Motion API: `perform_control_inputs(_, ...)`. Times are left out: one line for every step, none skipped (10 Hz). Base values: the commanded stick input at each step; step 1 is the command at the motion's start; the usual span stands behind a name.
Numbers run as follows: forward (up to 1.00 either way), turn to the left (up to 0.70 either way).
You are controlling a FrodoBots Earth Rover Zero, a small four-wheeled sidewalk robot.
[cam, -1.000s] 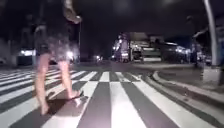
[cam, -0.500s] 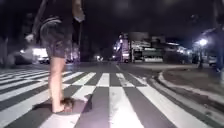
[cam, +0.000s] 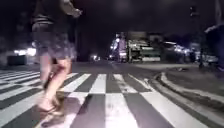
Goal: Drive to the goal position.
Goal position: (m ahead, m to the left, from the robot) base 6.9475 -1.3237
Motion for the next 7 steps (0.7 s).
perform_control_inputs(1.00, 0.00)
perform_control_inputs(1.00, 0.00)
perform_control_inputs(1.00, 0.00)
perform_control_inputs(1.00, 0.00)
perform_control_inputs(1.00, 0.00)
perform_control_inputs(1.00, 0.00)
perform_control_inputs(1.00, 0.00)
